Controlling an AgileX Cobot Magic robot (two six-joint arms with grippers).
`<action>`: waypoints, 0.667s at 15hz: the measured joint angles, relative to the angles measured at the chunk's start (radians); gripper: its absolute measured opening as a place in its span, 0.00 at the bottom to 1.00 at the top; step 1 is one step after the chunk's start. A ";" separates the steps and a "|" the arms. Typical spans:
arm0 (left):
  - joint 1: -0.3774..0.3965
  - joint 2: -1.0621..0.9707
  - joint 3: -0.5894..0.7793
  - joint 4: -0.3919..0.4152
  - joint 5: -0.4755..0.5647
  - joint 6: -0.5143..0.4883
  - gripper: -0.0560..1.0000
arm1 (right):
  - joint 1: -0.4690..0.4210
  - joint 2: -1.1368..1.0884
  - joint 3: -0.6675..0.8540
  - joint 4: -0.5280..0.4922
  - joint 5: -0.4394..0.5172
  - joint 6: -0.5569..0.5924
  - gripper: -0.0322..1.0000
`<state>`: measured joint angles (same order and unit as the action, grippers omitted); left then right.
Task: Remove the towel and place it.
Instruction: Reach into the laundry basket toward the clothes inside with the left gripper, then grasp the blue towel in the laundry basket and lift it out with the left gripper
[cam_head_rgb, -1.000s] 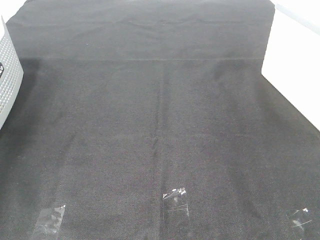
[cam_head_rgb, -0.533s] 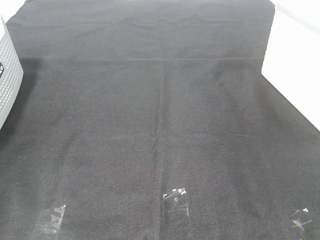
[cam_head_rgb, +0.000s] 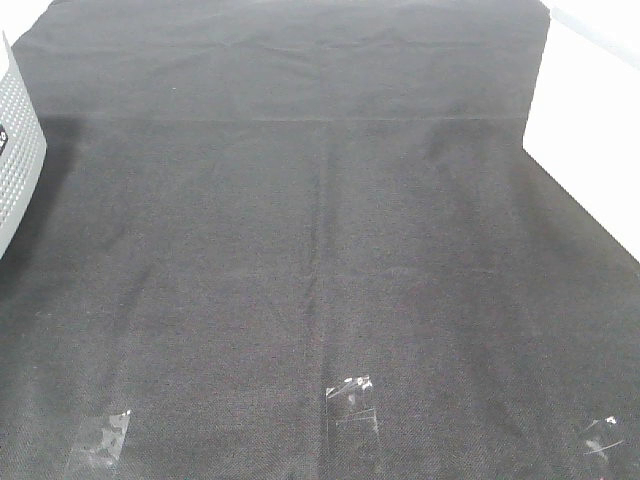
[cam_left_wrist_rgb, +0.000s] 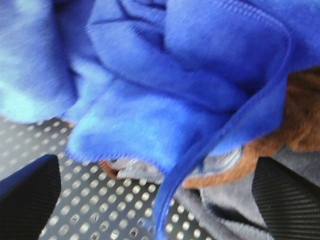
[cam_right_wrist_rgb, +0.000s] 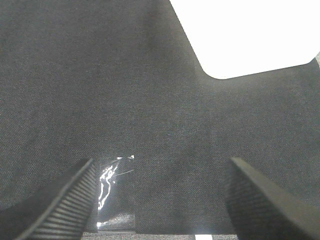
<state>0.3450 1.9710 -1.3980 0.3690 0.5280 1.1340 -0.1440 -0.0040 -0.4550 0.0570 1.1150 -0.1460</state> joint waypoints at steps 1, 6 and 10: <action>0.000 0.013 0.000 0.000 -0.006 0.000 0.97 | 0.000 0.000 0.000 0.000 0.000 0.000 0.70; 0.000 0.027 0.000 0.000 -0.009 0.000 0.72 | 0.000 0.000 0.000 0.000 0.000 0.000 0.70; 0.000 0.027 0.000 -0.001 -0.006 0.000 0.45 | 0.000 0.000 0.000 0.000 0.000 0.000 0.70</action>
<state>0.3450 1.9980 -1.3980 0.3680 0.5220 1.1340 -0.1440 -0.0040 -0.4550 0.0570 1.1150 -0.1460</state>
